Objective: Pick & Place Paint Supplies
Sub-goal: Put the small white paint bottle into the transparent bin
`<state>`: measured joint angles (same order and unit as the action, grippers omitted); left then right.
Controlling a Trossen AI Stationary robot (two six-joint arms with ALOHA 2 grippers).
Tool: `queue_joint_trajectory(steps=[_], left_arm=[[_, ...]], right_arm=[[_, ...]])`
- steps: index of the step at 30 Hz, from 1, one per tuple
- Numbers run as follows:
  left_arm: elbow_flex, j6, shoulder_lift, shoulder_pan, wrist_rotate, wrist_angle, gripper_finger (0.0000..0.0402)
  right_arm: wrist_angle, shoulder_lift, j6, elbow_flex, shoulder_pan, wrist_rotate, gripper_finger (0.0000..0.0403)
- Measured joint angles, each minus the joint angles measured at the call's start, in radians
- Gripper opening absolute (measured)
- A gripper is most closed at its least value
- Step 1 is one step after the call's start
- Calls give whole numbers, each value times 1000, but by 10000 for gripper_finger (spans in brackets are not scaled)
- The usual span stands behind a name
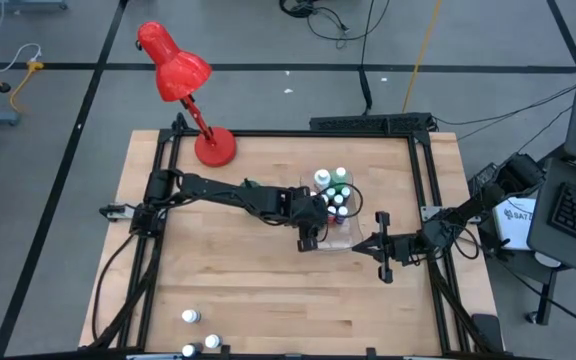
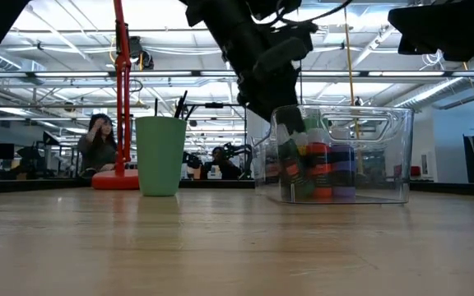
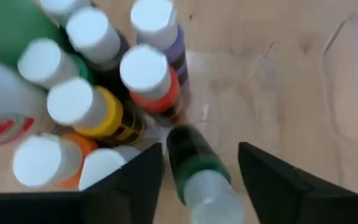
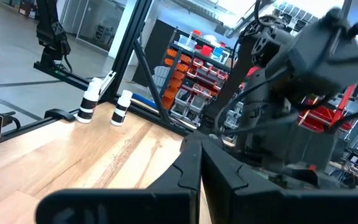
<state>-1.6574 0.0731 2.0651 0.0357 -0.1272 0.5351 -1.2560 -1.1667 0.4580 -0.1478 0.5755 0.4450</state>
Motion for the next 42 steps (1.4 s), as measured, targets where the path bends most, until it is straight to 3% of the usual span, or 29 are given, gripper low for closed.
queue_joint_trajectory(steps=[7,13,17,22,29,31,36,42], left_arm=[[-49,-57,-3,20,-17,-5,274],[-125,-70,-3,54,-35,81,284],[-193,-71,-3,81,-44,274,281],[-272,-33,-7,139,-108,576,221],[-239,141,-186,236,-311,718,54],[-198,173,-284,270,-369,694,15],[39,252,-580,300,-393,602,19],[444,386,-913,352,-257,471,5]], right_arm=[[0,0,0,0,0,0,4],[0,0,0,0,0,0,4],[1,0,0,0,0,0,4],[1,0,0,0,0,0,4],[1,0,-7,0,0,0,4],[0,0,-8,0,0,0,4],[-3,0,-26,0,0,0,4],[-3,0,-26,0,0,0,4]])
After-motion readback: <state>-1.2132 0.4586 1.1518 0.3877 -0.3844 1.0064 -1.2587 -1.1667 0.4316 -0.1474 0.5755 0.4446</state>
